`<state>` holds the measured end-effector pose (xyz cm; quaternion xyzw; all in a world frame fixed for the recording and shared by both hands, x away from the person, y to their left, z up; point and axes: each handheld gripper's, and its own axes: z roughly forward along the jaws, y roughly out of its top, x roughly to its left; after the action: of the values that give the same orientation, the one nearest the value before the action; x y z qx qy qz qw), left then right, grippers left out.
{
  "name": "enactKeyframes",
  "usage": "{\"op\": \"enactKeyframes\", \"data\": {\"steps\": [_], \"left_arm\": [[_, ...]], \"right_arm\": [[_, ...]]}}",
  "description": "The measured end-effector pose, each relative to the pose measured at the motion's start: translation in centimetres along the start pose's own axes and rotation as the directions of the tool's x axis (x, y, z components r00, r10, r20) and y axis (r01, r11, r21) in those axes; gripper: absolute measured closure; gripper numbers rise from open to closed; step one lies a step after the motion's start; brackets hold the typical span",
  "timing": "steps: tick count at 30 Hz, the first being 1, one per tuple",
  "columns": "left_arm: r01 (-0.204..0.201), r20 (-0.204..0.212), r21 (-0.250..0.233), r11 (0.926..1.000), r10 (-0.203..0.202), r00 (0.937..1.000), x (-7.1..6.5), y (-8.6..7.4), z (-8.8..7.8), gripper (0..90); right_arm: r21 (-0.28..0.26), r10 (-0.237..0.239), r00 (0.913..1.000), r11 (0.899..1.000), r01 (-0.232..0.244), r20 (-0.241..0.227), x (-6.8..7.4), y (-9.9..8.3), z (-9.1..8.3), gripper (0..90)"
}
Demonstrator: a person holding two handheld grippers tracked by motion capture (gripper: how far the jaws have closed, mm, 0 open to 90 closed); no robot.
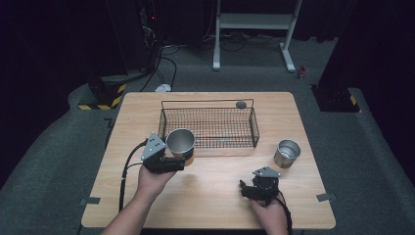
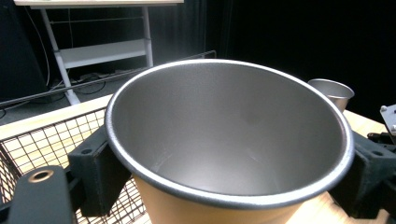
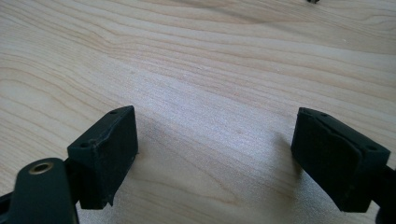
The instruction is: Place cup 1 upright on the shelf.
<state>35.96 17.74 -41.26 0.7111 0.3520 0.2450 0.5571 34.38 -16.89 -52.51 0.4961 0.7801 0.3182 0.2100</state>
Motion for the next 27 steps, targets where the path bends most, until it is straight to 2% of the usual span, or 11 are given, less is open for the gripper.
{"op": "enactKeyframes", "data": {"steps": [17,27], "left_arm": [[0.003,-0.020,-0.003,1.0000,-0.003,0.9998,0.5,0.8,0.9,13.7],[0.011,-0.017,-0.004,0.9999,-0.011,0.9998,0.7,1.3,1.3,13.7]], "right_arm": [[0.000,0.000,1.0000,1.000,0.000,0.000,0.0,0.0,0.0,14.5],[0.000,-0.001,1.0000,1.000,0.001,0.000,0.0,0.0,0.0,14.4]]}}
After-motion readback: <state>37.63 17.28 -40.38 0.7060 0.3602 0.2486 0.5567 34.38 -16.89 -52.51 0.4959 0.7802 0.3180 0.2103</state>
